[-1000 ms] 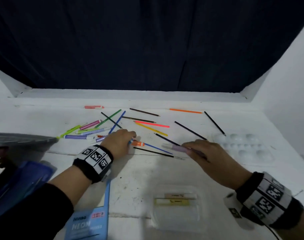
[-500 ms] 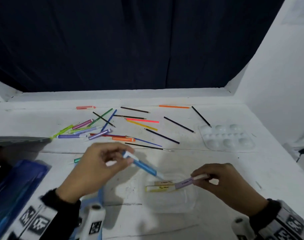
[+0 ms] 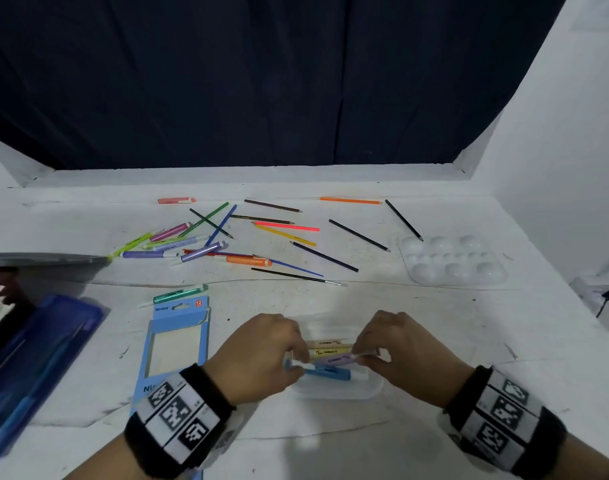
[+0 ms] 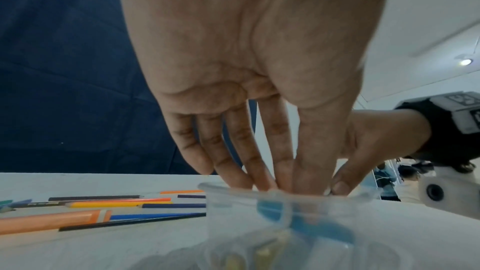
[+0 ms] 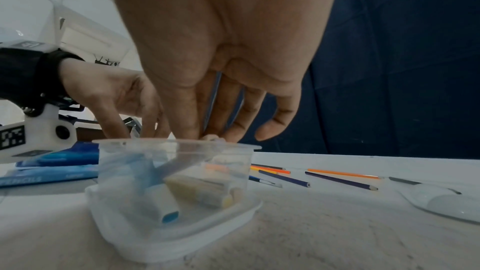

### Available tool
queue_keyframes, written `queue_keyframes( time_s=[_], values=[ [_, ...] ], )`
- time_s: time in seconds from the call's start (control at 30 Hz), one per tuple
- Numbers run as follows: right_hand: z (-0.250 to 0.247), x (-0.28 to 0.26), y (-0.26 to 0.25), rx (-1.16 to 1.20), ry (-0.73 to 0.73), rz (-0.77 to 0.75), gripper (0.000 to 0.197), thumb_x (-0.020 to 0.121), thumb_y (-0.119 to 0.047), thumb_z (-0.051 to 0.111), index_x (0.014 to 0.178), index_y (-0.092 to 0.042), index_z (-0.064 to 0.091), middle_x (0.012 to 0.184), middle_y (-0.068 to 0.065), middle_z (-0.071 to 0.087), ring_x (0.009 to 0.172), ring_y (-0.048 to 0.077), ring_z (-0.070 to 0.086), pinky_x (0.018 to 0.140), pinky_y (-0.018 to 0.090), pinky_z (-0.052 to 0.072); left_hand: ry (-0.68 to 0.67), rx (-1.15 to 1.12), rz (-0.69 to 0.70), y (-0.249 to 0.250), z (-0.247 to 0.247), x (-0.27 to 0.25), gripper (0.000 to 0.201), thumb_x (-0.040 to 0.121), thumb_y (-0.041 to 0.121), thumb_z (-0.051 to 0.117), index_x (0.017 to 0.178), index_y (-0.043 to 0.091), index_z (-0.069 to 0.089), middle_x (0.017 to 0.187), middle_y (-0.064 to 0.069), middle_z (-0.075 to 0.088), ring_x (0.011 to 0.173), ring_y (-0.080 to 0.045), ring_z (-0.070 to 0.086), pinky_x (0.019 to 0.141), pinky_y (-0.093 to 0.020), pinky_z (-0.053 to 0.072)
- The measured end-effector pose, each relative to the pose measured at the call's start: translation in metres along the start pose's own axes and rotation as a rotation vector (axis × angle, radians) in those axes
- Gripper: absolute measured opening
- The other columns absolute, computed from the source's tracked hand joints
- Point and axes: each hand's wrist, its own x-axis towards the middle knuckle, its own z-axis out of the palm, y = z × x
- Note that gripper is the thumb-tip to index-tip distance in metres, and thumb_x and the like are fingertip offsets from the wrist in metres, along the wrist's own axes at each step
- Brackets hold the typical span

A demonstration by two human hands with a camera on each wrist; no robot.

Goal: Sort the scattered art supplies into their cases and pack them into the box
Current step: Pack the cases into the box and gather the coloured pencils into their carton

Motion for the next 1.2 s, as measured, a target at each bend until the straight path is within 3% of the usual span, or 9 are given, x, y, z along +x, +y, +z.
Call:
queue_keyframes(
  time_s=[0.1, 0.27, 0.43, 0.53, 0.67, 0.8, 0.9, 1.07, 1.2],
  values=[
    [0.002, 0.008, -0.002, -0.045, -0.095, 0.008, 0.012, 0.089, -0.032, 0.068, 0.097, -0.029, 0.077, 0.096, -0.013, 0.073, 0.083, 0.009, 0.061, 0.081, 0.027, 0.042, -0.050, 0.112, -0.026, 0.007, 0.003, 0.009, 0.024, 0.088, 0.043, 0.066, 0.108, 0.032, 0.075, 0.103, 0.012, 0.070, 0.095, -0.011, 0.059, 0.088, -0.027, 0.039],
    [0.010, 0.022, -0.005, -0.183, -0.222, 0.012, 0.020, 0.095, -0.030, 0.059, 0.105, -0.028, 0.076, 0.105, -0.010, 0.070, 0.087, 0.014, 0.062, 0.081, 0.028, 0.030, -0.087, 0.181, -0.078, 0.012, 0.010, 0.016, 0.023, 0.085, 0.042, 0.069, 0.105, 0.032, 0.075, 0.099, 0.012, 0.073, 0.094, -0.012, 0.060, 0.093, -0.031, 0.037],
    [0.008, 0.029, -0.008, -0.246, -0.268, 0.011, 0.018, 0.094, -0.026, 0.059, 0.102, -0.026, 0.075, 0.103, -0.010, 0.060, 0.076, 0.010, 0.050, 0.080, 0.028, 0.031, -0.083, 0.143, -0.076, 0.011, 0.013, 0.018, 0.023, 0.083, 0.041, 0.074, 0.104, 0.030, 0.076, 0.101, 0.010, 0.072, 0.093, -0.014, 0.062, 0.085, -0.028, 0.038],
    [0.003, 0.033, -0.012, -0.215, -0.287, -0.008, 0.017, 0.093, -0.030, 0.060, 0.102, -0.026, 0.074, 0.104, -0.010, 0.058, 0.078, 0.008, 0.048, 0.079, 0.025, 0.034, -0.075, 0.011, -0.060, 0.009, 0.009, 0.014, 0.028, 0.080, 0.041, 0.078, 0.105, 0.029, 0.075, 0.101, 0.009, 0.072, 0.089, -0.012, 0.062, 0.078, -0.025, 0.042],
    [-0.014, 0.049, -0.016, -0.066, -0.164, -0.050, 0.015, 0.090, -0.036, 0.062, 0.096, -0.029, 0.073, 0.095, -0.013, 0.061, 0.078, 0.005, 0.053, 0.074, 0.026, 0.047, 0.038, -0.217, -0.081, -0.004, -0.018, 0.006, 0.022, 0.077, 0.044, 0.081, 0.095, 0.032, 0.075, 0.081, 0.017, 0.067, 0.073, -0.005, 0.061, 0.071, -0.029, 0.052],
    [-0.031, 0.083, -0.017, 0.067, 0.021, -0.115, 0.009, 0.090, -0.030, 0.063, 0.088, -0.027, 0.071, 0.083, -0.013, 0.061, 0.076, 0.006, 0.057, 0.069, 0.026, 0.050, 0.325, -0.313, -0.157, -0.037, -0.052, -0.008, 0.014, 0.077, 0.043, 0.081, 0.083, 0.033, 0.075, 0.070, 0.013, 0.065, 0.066, -0.010, 0.061, 0.066, -0.023, 0.049],
    [-0.036, 0.116, -0.016, 0.120, 0.123, -0.142, 0.006, 0.089, -0.021, 0.064, 0.092, -0.025, 0.069, 0.083, -0.011, 0.064, 0.077, 0.007, 0.059, 0.071, 0.027, 0.050, 0.443, -0.353, -0.258, -0.068, -0.070, -0.019, 0.011, 0.075, 0.038, 0.083, 0.079, 0.031, 0.075, 0.070, 0.012, 0.065, 0.063, -0.010, 0.059, 0.061, -0.015, 0.044],
    [-0.022, 0.177, -0.002, 0.261, 0.119, -0.062, 0.015, 0.087, -0.016, 0.061, 0.096, -0.022, 0.071, 0.085, -0.006, 0.070, 0.079, 0.012, 0.063, 0.073, 0.028, 0.051, 0.488, -0.322, -0.458, -0.139, -0.071, -0.028, 0.012, 0.074, 0.032, 0.085, 0.080, 0.032, 0.074, 0.073, 0.012, 0.067, 0.063, -0.007, 0.060, 0.057, -0.012, 0.040],
    [-0.005, 0.225, 0.010, 0.264, -0.037, 0.032, 0.015, 0.089, -0.019, 0.061, 0.098, -0.021, 0.073, 0.087, -0.003, 0.072, 0.077, 0.007, 0.060, 0.076, 0.025, 0.048, 0.344, -0.335, -0.534, -0.191, -0.056, -0.025, 0.018, 0.074, 0.028, 0.087, 0.087, 0.030, 0.073, 0.077, 0.007, 0.067, 0.064, -0.003, 0.062, 0.058, -0.008, 0.043]
  ],
)
